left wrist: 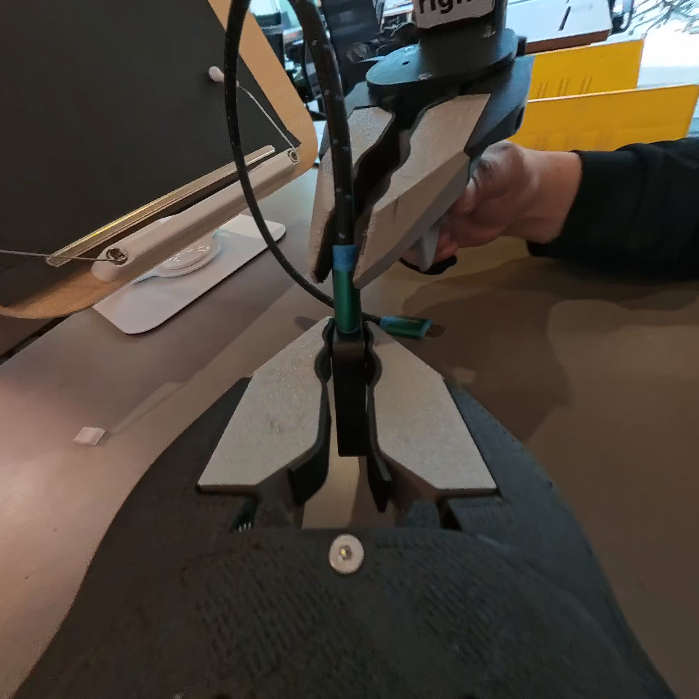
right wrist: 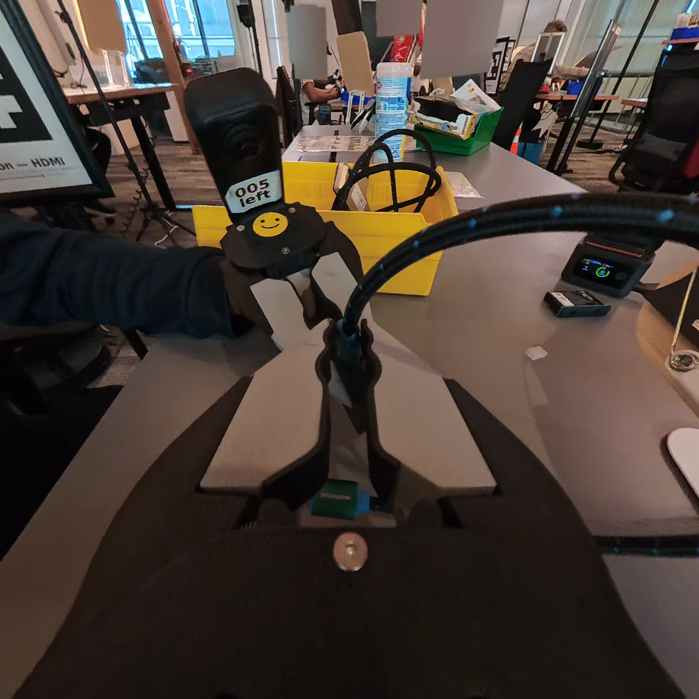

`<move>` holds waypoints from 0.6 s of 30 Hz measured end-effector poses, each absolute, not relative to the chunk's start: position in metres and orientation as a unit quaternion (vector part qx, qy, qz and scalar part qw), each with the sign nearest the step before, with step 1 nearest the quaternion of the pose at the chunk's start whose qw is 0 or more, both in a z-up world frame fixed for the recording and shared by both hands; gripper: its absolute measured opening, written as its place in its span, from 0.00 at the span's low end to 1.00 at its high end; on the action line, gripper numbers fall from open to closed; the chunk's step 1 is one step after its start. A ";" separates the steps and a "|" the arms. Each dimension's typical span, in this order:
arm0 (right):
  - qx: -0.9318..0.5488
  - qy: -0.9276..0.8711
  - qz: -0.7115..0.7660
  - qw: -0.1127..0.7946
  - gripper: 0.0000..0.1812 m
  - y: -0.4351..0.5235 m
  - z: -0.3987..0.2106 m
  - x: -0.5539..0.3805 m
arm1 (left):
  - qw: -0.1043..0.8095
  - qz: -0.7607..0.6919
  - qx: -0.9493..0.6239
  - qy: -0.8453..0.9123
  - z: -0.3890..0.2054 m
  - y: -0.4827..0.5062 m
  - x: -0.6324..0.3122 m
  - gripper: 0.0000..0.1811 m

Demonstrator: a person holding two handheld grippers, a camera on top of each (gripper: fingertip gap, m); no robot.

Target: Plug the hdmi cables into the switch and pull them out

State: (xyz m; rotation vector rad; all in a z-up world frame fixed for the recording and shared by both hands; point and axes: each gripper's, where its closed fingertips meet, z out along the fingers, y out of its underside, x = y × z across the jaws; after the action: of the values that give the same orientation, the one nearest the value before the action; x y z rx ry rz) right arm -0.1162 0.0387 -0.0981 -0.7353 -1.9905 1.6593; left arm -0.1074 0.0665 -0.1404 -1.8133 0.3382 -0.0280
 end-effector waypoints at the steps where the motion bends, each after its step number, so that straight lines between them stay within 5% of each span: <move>1: -0.262 -0.723 0.599 0.222 0.06 0.039 -0.098 -0.115 | 0.606 -0.018 -0.781 0.147 -0.139 0.066 -0.106 0.06; 18: -0.253 -0.744 0.584 0.201 0.06 0.035 -0.110 -0.111 | 0.617 -0.068 -0.770 0.147 -0.134 0.065 -0.097 0.06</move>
State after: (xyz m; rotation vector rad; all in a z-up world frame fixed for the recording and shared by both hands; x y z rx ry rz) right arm -0.1113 0.0348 -0.1098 -0.7068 -2.0788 1.6324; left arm -0.0966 0.0647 -0.1337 -1.7731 0.3384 -0.1565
